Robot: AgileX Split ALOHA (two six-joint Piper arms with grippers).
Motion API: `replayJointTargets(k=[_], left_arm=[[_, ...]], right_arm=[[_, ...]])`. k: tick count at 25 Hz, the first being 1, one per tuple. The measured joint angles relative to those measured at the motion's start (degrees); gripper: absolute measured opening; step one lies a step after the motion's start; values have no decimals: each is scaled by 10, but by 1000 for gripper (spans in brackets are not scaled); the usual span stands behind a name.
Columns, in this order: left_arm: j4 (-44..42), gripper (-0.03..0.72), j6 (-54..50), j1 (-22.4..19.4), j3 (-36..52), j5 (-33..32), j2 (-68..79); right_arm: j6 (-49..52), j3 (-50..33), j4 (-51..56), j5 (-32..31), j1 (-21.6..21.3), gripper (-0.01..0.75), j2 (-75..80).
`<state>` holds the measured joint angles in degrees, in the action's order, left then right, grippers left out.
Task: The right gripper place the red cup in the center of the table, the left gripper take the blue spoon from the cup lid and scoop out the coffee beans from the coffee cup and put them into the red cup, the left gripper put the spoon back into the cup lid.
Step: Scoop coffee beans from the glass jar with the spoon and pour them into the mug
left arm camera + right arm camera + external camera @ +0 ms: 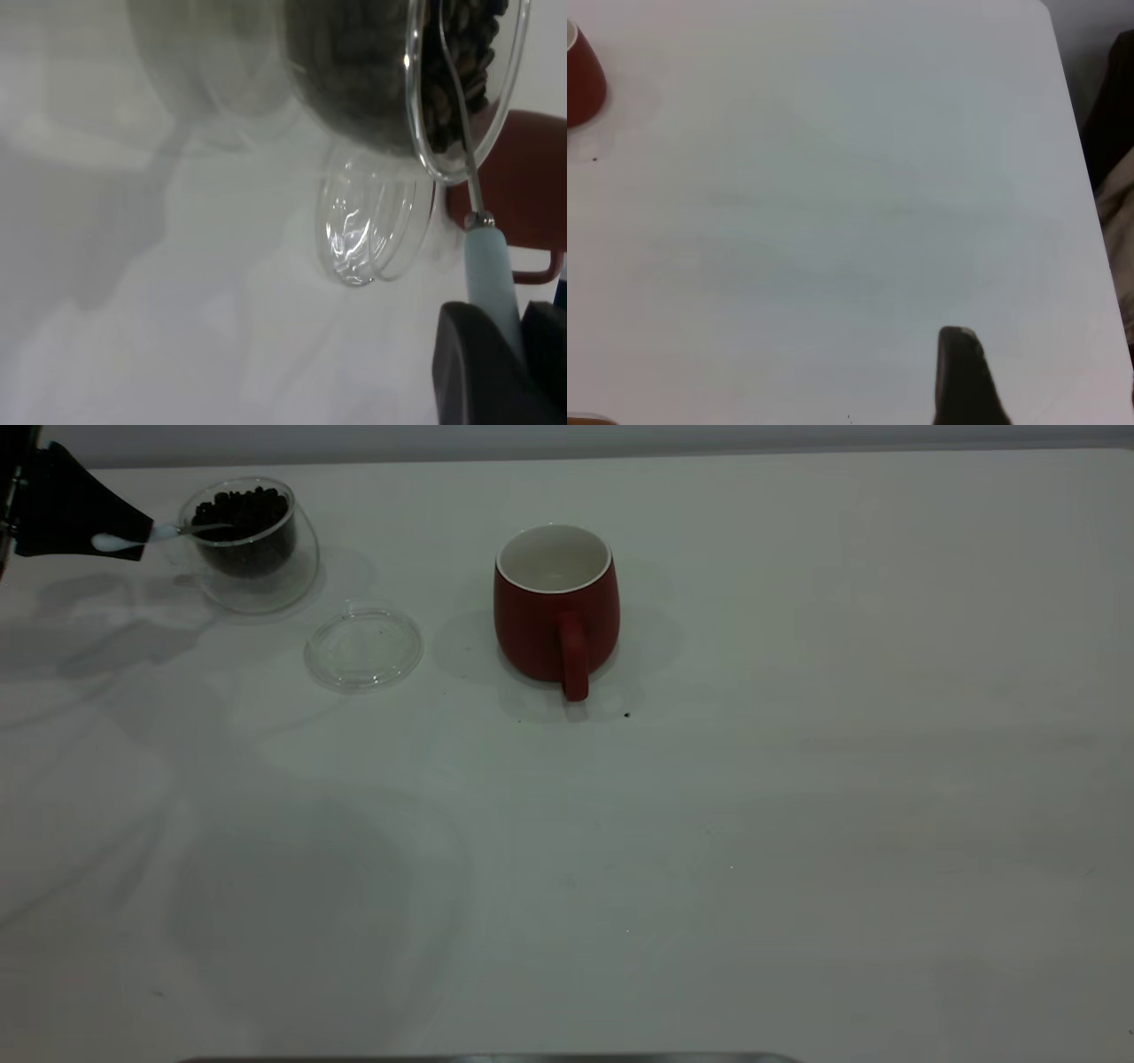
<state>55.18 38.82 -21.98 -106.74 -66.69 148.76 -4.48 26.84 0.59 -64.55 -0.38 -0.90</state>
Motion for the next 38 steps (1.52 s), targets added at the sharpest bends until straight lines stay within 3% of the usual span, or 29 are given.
replayJointTargets(k=[12,38], left_arm=[[7,124,14,-41,0,0,0],[34,124,22,-41,0,0,0]], right_arm=[[0,0,0,0,0,479,0],[0,0,0,0,0,479,0]])
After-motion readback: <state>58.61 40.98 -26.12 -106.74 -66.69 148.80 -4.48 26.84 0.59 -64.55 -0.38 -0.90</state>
